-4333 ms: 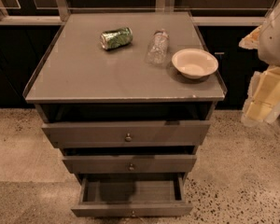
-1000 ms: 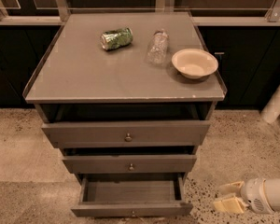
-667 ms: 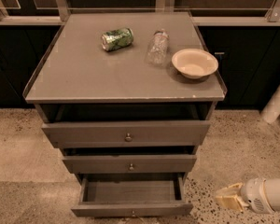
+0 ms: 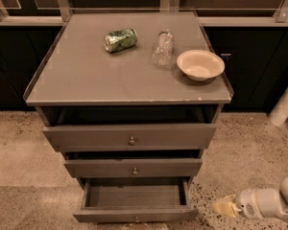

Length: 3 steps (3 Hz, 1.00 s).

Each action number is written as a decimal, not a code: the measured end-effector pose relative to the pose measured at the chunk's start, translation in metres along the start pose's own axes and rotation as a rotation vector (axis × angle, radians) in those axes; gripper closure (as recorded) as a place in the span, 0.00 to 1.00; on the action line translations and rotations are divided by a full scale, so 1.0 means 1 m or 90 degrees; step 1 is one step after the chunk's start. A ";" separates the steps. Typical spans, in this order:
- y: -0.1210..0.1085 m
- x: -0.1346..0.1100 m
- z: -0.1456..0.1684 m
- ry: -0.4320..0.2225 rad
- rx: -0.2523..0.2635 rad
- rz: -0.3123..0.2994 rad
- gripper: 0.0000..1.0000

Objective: Close bottom drawer

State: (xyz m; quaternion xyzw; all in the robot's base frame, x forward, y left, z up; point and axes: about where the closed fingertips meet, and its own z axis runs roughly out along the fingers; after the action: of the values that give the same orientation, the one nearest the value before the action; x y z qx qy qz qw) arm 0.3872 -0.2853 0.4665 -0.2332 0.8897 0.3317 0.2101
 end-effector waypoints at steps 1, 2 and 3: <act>-0.033 0.040 0.060 0.027 -0.047 0.085 1.00; -0.052 0.083 0.116 0.071 -0.095 0.158 1.00; -0.050 0.097 0.132 0.077 -0.110 0.172 1.00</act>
Offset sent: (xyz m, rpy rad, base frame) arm -0.0253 0.0371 -0.2346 0.1687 0.4673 -0.0478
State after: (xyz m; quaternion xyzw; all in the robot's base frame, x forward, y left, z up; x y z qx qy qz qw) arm 0.3655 -0.2549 0.2991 -0.1484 0.8920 0.4177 0.0886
